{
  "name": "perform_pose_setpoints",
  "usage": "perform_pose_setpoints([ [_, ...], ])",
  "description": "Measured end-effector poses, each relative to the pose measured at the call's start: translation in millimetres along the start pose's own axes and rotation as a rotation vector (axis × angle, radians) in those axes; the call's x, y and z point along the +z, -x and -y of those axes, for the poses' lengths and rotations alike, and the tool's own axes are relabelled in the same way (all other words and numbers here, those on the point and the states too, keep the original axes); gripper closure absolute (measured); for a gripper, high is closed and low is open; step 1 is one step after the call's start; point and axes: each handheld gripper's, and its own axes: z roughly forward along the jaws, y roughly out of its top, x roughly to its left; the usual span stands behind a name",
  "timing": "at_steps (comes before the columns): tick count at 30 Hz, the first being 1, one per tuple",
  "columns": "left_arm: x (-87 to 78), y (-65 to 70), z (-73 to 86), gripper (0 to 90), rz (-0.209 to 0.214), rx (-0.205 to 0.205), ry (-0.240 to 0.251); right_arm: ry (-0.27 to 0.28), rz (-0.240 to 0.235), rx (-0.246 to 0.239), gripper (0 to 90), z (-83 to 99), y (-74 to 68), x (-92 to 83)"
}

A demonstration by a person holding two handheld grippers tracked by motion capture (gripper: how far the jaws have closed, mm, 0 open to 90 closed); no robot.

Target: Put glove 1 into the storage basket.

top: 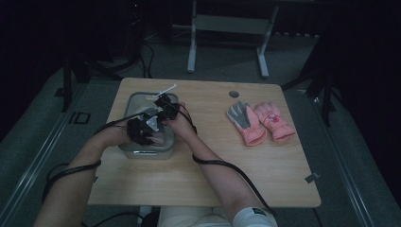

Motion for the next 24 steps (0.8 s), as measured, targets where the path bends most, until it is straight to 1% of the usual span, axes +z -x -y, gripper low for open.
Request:
perform_pose_setpoints([
  [2,4.0,0.1,-0.4,71.3,0.008,0.009,-0.017,-0.009,0.033,-0.016,65.7,-1.4,-1.1,1.1],
  [3,4.0,0.1,-0.4,71.1,0.008,0.009,-0.017,-0.009,0.033,-0.016,65.7,-1.4,-1.1,1.1],
  [4,4.4,-0.8,-1.1,71.0,0.003,0.006,-0.014,-0.001,0.052,-0.030,62.7,-2.0,-1.0,1.0],
  [5,3.6,-2.0,-1.2,70.8,0.006,0.002,-0.008,0.006,0.049,-0.020,61.4,-2.5,0.5,-0.1],
  [6,3.6,-2.0,-1.2,70.8,0.006,0.002,-0.008,0.006,0.049,-0.020,61.4,-2.5,0.5,-0.1],
  [7,4.2,-3.0,-1.6,70.5,0.014,-0.004,-0.009,0.019,0.053,-0.013,57.7,-2.8,3.3,-3.1],
  [9,4.8,-2.6,-2.1,69.4,0.012,-0.001,-0.009,0.024,0.053,-0.016,55.2,-2.7,4.6,-6.2],
  [11,3.4,-2.7,-0.9,66.5,0.008,-0.019,0.002,0.031,0.053,-0.018,53.5,-2.7,5.3,-11.6],
  [12,3.4,-2.7,-0.9,63.0,0.008,-0.019,0.002,0.039,0.046,-0.012,52.5,-2.8,6.2,-15.3],
  [13,1.3,-3.3,0.4,58.5,-0.008,-0.043,0.008,0.049,0.043,-0.009,52.0,-2.5,7.1,-19.6],
  [14,1.3,-3.3,0.4,52.3,-0.008,-0.043,0.008,0.049,0.043,-0.009,52.0,-2.5,7.1,-19.6],
  [15,-3.3,-5.9,2.9,48.1,-0.008,-0.104,0.030,0.074,0.028,0.000,51.3,-0.8,8.6,-28.9],
  [16,-6.2,-5.2,3.4,47.9,-0.015,-0.112,0.040,0.081,0.027,0.000,51.3,0.1,8.8,-31.9],
  [17,-9.9,-4.7,3.3,45.2,-0.031,-0.119,0.039,0.084,0.029,-0.006,51.2,1.2,8.9,-35.7],
  [19,-19.3,-5.6,3.7,37.2,-0.058,-0.163,0.060,0.092,0.032,-0.013,51.2,3.5,10.1,-43.5],
  [21,-30.4,-6.5,4.3,34.2,-0.087,-0.202,0.090,0.109,0.037,-0.019,51.8,5.6,11.9,-53.7],
  [22,-35.8,-7.0,3.9,33.4,-0.092,-0.220,0.106,0.120,0.034,-0.018,52.1,6.6,12.7,-59.3],
  [23,-40.7,-6.5,2.9,30.6,-0.091,-0.231,0.130,0.132,0.033,-0.020,52.4,7.8,13.9,-65.3],
  [24,-44.5,-6.5,1.3,26.0,-0.066,-0.250,0.153,0.145,0.030,-0.015,53.0,8.9,14.8,-70.9],
])
